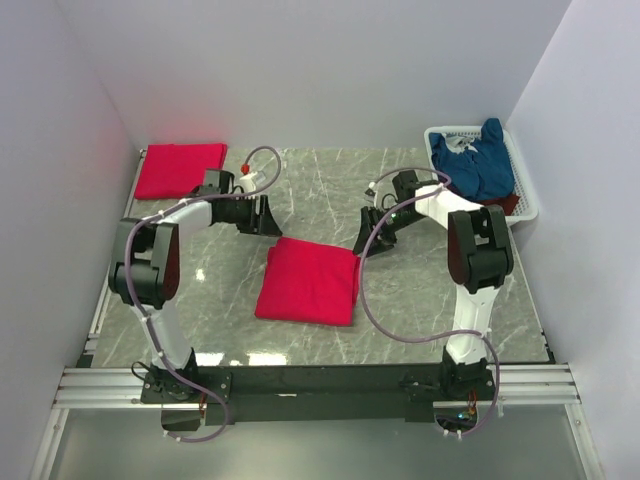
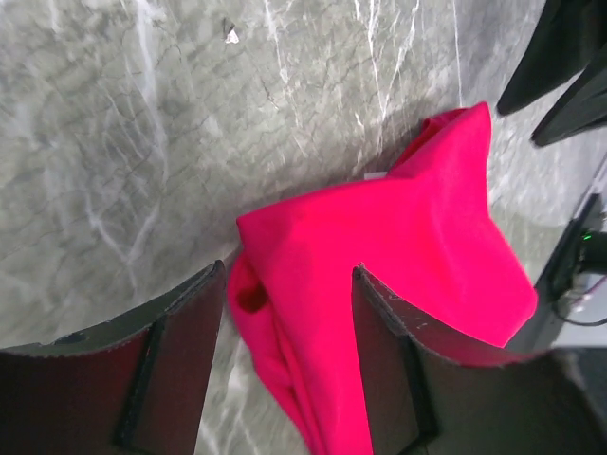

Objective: Fold and stack the t-shirts
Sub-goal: Fold the tshirt

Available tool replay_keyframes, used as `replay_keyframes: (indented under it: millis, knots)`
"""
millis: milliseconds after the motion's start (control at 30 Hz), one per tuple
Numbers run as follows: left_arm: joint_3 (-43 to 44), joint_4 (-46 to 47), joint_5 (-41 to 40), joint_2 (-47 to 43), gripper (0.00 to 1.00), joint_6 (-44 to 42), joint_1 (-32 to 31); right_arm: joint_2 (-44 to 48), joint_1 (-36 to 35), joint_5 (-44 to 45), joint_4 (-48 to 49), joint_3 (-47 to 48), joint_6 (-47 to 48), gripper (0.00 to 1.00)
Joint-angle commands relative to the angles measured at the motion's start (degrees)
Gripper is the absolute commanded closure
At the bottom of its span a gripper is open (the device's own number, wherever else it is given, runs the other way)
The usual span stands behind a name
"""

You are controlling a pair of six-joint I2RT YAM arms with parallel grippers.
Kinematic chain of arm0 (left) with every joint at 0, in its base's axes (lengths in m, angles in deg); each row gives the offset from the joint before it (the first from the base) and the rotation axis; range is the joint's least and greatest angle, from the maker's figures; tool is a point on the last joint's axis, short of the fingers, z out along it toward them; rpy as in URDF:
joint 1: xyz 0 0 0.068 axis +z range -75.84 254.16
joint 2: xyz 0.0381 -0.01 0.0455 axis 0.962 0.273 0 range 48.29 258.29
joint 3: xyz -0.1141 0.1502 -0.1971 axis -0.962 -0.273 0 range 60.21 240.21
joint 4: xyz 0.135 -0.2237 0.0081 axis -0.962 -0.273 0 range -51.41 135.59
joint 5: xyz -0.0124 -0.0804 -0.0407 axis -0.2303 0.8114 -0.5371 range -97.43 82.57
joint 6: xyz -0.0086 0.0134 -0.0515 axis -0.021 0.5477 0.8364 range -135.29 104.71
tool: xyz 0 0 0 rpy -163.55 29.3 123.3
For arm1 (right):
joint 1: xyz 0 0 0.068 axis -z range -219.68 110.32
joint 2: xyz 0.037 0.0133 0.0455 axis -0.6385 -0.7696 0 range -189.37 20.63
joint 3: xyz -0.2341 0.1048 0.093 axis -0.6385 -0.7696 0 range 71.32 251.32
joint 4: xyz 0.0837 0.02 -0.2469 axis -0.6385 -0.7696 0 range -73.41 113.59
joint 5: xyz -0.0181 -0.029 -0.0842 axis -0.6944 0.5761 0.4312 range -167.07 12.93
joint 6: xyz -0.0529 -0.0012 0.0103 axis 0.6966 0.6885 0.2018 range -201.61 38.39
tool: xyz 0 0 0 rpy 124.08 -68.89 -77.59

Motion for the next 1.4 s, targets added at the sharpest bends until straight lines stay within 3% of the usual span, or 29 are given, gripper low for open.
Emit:
replay_keyframes:
  millis: [0, 300, 433, 533, 567, 600, 667, 700, 933, 1367]
  knots:
    - [0.29, 5.17, 3.37, 2.17, 0.39, 7.42, -0.23, -1.78, 0.11, -2.56, 3.79, 0.28, -1.44, 0.44]
    - [-1.82, 10.18, 5.13, 6.75, 0.42, 12.53, -0.32, -5.56, -0.51, -4.58, 3.70, 2.92, -1.88, 0.52]
    - [-1.82, 10.97, 6.26, 7.19, 0.49, 13.32, -0.32, -6.09, -0.51, -4.67, 3.97, 3.89, -2.32, 0.62]
    - [-1.91, 11.24, 7.93, 6.93, 0.62, 13.76, -0.32, -5.40, -0.51, -4.23, 4.49, 4.07, -2.59, 0.71]
    - [-1.65, 10.80, 8.11, 6.58, 0.73, 13.76, -0.23, -4.70, -0.51, -3.97, 4.58, 3.98, -2.67, 0.76]
    - [-1.56, 9.84, 8.38, 6.40, 0.79, 13.15, -0.15, -4.25, -0.51, -3.45, 4.84, 3.72, -2.85, 0.87]
    - [-2.69, 10.09, 8.82, 4.22, 0.93, 12.80, 0.29, -2.59, -0.51, -2.65, 5.81, 3.45, -3.03, 1.00]
    - [-3.31, 10.53, 8.64, 3.33, 0.99, 13.06, 1.08, -2.06, -0.42, -1.78, 6.07, 3.37, -2.94, 1.00]
    - [-6.65, 10.36, 2.59, -2.21, 0.99, 11.39, 5.21, 2.17, 0.11, 5.68, 11.52, 3.45, -5.40, 1.00]
    - [-4.81, 13.96, -5.77, 4.46, 0.99, 11.74, 6.54, -7.49, -0.07, 9.92, 17.24, 11.97, -8.04, 1.00]
